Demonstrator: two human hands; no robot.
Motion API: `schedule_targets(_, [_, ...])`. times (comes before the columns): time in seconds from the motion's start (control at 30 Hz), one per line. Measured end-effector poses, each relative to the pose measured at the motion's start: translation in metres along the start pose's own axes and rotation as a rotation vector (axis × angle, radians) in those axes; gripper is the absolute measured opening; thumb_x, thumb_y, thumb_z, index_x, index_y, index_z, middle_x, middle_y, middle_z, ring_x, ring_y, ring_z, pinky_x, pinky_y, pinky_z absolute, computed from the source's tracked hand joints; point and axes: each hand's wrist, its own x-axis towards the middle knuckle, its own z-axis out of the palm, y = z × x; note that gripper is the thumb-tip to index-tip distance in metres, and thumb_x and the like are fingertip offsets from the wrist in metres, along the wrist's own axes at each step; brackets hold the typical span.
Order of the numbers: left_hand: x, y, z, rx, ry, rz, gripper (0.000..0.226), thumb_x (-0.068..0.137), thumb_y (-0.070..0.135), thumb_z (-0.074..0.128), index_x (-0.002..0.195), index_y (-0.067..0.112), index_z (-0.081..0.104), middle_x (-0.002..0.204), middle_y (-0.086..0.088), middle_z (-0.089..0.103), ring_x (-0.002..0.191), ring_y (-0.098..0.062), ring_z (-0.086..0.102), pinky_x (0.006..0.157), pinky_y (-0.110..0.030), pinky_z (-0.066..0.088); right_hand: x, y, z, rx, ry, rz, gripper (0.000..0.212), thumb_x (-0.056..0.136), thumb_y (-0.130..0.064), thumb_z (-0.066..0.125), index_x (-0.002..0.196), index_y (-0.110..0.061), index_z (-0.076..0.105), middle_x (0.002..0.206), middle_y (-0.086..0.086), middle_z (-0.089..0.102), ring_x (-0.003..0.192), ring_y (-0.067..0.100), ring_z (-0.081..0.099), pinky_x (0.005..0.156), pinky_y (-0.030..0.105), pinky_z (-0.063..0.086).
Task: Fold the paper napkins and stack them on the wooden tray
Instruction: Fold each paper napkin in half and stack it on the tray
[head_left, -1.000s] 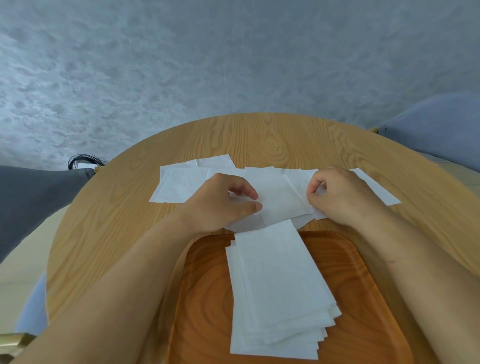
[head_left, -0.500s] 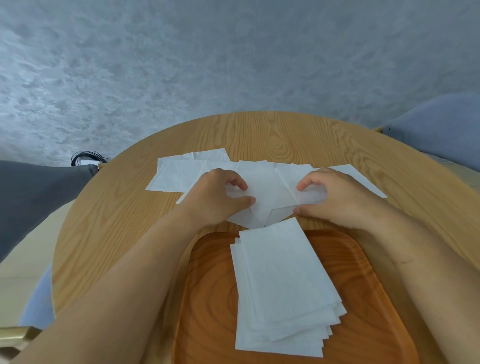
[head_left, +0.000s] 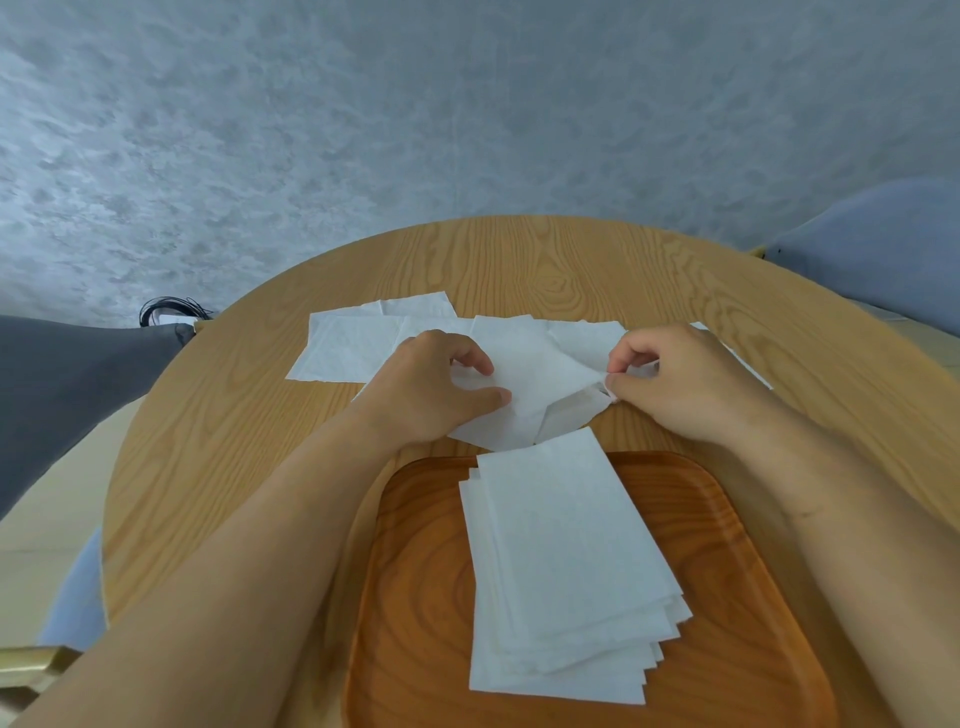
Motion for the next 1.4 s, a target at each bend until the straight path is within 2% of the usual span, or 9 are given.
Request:
schedule_targets(0.1, [-0.001,0.001,-0.002,-0.027,0.003,0.016,0.034,0.085,0.045,0.080,0.111,0.024,0.076,0.109,0.012,0.070,0.102,-0.005,0.062,0.083,-0.012,0.045,0.001,-0.001,0.000,0.073,0.049,0.008,0.013,0.085,-0.019,0.072,0.075,-0.026,0.074,0.096,-0.008,0.074,0.095,0.010,0.066,0.081,0.036,0.055])
schedule_targets(0.23, [-0.003,0.004,-0.004,-0.069,-0.008,0.014,0.034,0.085,0.045,0.080,0.110,0.023,0.076,0.103,0.010,0.072,0.095,-0.007,0.067,0.090,-0.029,0.058,0.003,-0.002,0.000,0.150,0.073,0.046,0.014,0.086,-0.016,0.069,0.076,-0.024,0.076,0.093,-0.011,0.076,0.088,0.004,0.068,0.073,0.028,0.053])
schedule_targets(0.4, [-0.004,0.006,-0.005,-0.088,-0.024,0.025,0.032,0.085,0.044,0.080,0.109,0.023,0.076,0.100,0.010,0.073,0.091,-0.007,0.068,0.088,-0.031,0.060,0.003,-0.004,-0.002,0.243,0.095,0.089,0.016,0.084,-0.016,0.067,0.071,-0.018,0.075,0.092,-0.006,0.078,0.091,0.011,0.069,0.068,0.027,0.049])
schedule_targets(0.53, [-0.005,0.009,-0.006,-0.112,-0.013,0.016,0.031,0.087,0.041,0.080,0.111,0.022,0.075,0.100,0.011,0.072,0.089,-0.007,0.068,0.085,-0.028,0.059,-0.001,-0.011,-0.004,0.330,0.194,0.063,0.018,0.086,-0.015,0.063,0.072,-0.017,0.073,0.069,-0.009,0.070,0.067,0.000,0.060,0.061,0.026,0.044])
schedule_targets(0.7, [-0.005,0.015,-0.006,-0.217,0.038,-0.011,0.031,0.088,0.041,0.079,0.111,0.022,0.074,0.091,0.012,0.072,0.081,-0.008,0.068,0.072,-0.016,0.051,-0.003,-0.023,-0.012,0.693,0.283,0.064,0.025,0.089,-0.019,0.058,0.085,0.006,0.057,0.081,0.017,0.053,0.075,0.021,0.051,0.070,0.039,0.040])
schedule_targets(0.83, [-0.006,0.022,-0.006,-0.299,0.057,0.057,0.029,0.091,0.037,0.076,0.114,0.021,0.072,0.102,0.007,0.074,0.092,-0.012,0.071,0.078,-0.022,0.058,-0.007,-0.027,-0.021,1.138,0.132,0.235,0.020,0.099,-0.019,0.052,0.110,-0.008,0.065,0.100,0.016,0.059,0.086,0.026,0.059,0.066,0.034,0.045])
schedule_targets(1.03, [-0.008,0.030,-0.011,-0.534,0.060,-0.022,0.029,0.105,0.035,0.056,0.097,0.018,0.078,0.089,0.004,0.080,0.080,-0.010,0.075,0.072,-0.025,0.058,-0.010,-0.030,-0.018,1.074,-0.052,0.230,0.039,0.101,-0.026,0.050,0.127,-0.009,0.073,0.123,0.010,0.075,0.104,0.026,0.071,0.086,0.043,0.054])
schedule_targets(1.2, [-0.012,0.035,-0.015,-0.673,0.007,-0.091,0.050,0.110,0.041,0.045,0.103,0.004,0.078,0.091,-0.015,0.079,0.079,-0.024,0.075,0.079,-0.037,0.063,-0.010,-0.027,-0.016,1.040,-0.154,0.155,0.033,0.101,-0.024,0.050,0.079,-0.022,0.075,0.078,-0.005,0.073,0.069,0.009,0.069,0.056,0.025,0.053])
schedule_targets(1.4, [-0.015,0.037,-0.020,-0.765,-0.102,-0.060,0.043,0.102,0.052,0.056,0.114,0.015,0.075,0.096,-0.005,0.081,0.081,-0.014,0.074,0.074,-0.025,0.061,-0.010,-0.027,-0.014,1.030,-0.246,0.182,0.059,0.100,-0.010,0.046,0.046,-0.025,0.066,0.057,-0.006,0.062,0.051,0.007,0.061,0.046,0.025,0.049])
